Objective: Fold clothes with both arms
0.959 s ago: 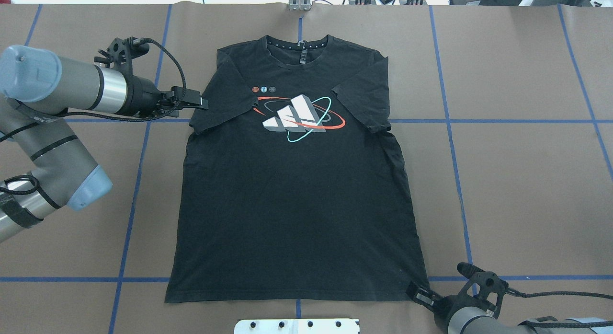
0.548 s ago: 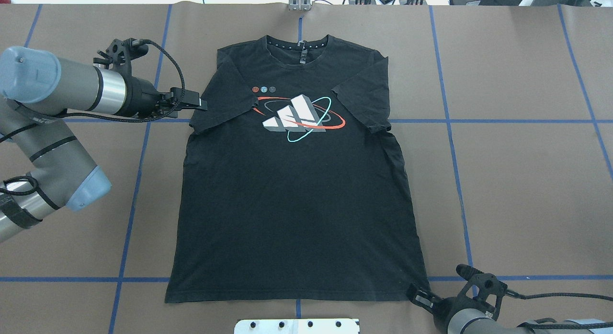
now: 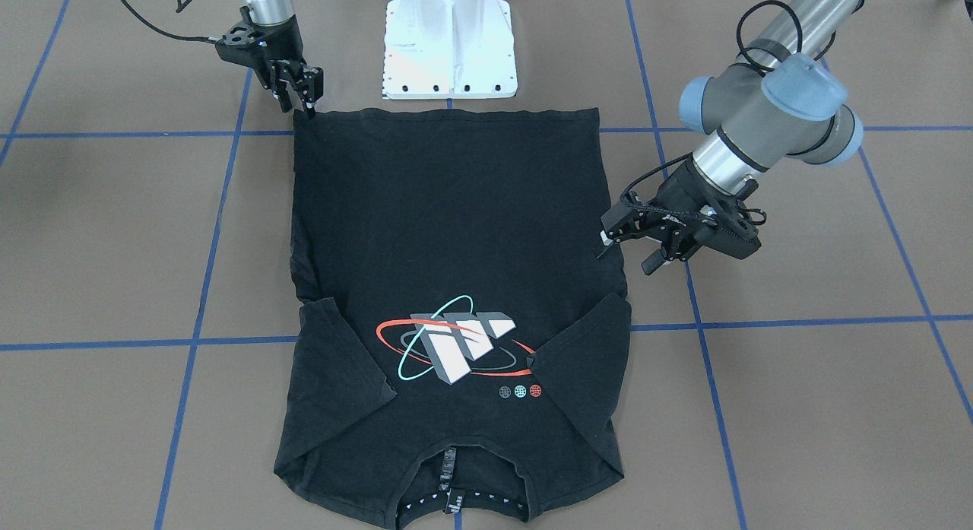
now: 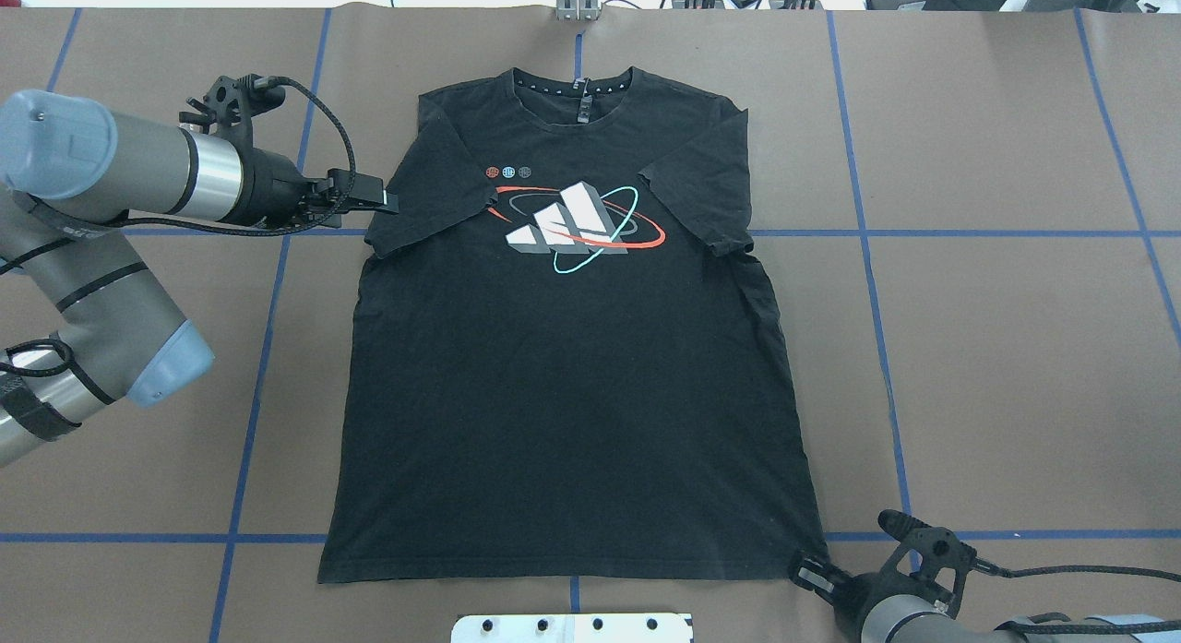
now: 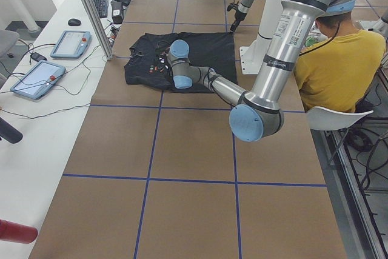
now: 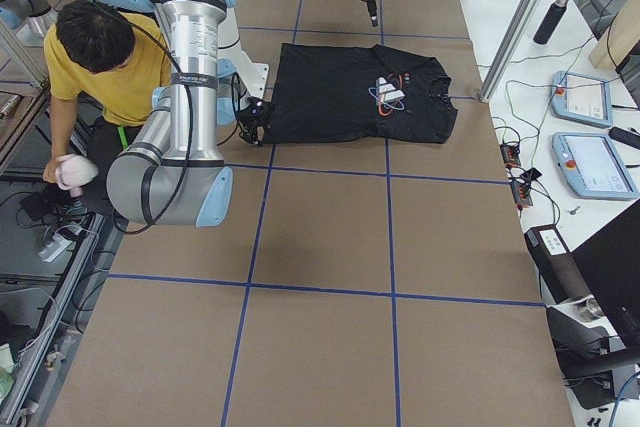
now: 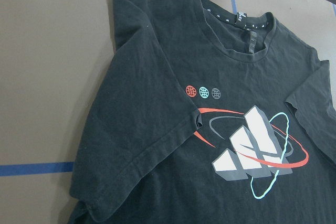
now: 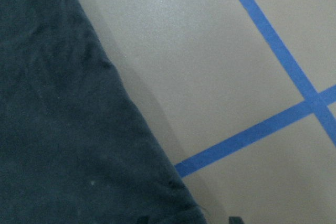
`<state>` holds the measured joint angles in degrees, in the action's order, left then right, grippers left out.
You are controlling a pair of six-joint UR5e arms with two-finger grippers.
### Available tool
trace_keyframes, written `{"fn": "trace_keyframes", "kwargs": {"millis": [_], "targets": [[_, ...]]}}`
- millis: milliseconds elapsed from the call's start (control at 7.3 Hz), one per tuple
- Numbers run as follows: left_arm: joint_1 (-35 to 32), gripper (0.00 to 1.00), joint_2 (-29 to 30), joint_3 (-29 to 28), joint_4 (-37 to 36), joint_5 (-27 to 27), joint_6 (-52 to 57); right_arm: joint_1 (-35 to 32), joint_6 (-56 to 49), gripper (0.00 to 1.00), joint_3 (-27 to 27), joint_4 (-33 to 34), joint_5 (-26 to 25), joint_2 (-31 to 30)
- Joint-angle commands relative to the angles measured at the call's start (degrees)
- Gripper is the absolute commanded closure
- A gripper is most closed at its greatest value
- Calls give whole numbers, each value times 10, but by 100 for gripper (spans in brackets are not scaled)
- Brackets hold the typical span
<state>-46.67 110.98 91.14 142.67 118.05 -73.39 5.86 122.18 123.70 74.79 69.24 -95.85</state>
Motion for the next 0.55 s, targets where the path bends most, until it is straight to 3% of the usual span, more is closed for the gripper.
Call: {"fn": "trace_keyframes", "kwargs": {"millis": [0, 411], "targets": [[0, 0, -2, 0, 1, 1, 0, 0, 8, 100, 1, 0, 0, 0], [0, 0, -2, 1, 1, 1, 0, -4, 7, 100, 10, -1, 1, 0]]}}
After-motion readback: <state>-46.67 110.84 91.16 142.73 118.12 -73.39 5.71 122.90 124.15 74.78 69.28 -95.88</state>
